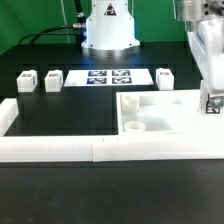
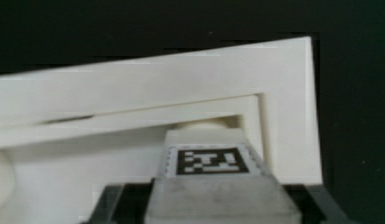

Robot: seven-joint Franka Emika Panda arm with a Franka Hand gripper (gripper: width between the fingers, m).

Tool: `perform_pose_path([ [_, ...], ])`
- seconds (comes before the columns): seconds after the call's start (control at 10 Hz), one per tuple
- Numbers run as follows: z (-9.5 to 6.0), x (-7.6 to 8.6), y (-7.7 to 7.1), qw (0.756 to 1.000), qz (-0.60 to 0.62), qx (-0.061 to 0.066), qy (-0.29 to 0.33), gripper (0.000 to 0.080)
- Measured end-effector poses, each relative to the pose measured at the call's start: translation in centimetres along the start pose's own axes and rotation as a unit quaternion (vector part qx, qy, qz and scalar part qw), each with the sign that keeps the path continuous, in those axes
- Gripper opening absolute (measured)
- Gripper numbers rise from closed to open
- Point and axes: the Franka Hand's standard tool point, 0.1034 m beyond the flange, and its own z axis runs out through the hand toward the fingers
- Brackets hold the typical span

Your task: Assemble square table

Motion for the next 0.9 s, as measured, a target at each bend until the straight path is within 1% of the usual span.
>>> perform_pose_path([
  [0.1,-0.07,0.16,-0.14,1.0,0.026,0.001,-0.003,0.0291],
  [0.2,-0.17,0.46,-0.45,0.998,0.064,0.007,-0.005,0.0291],
  [0.4,-0.2,0.61,-0.53,0.996,0.092,0.009,-0.003,0.0291],
  [0.6,-0.14,0.4,-0.41,0.996,0.086,0.008,-0.005,0.0557],
  [0.7,-0.13,0.38,-0.39,0.996,0.086,0.008,-0.005,0.0557],
  [0.8,-0.13,0.37,-0.39,0.996,0.085,0.008,-0.005,0.0631],
  [0.9,-0.13,0.37,-0.39,0.996,0.084,0.008,-0.005,0.0644],
])
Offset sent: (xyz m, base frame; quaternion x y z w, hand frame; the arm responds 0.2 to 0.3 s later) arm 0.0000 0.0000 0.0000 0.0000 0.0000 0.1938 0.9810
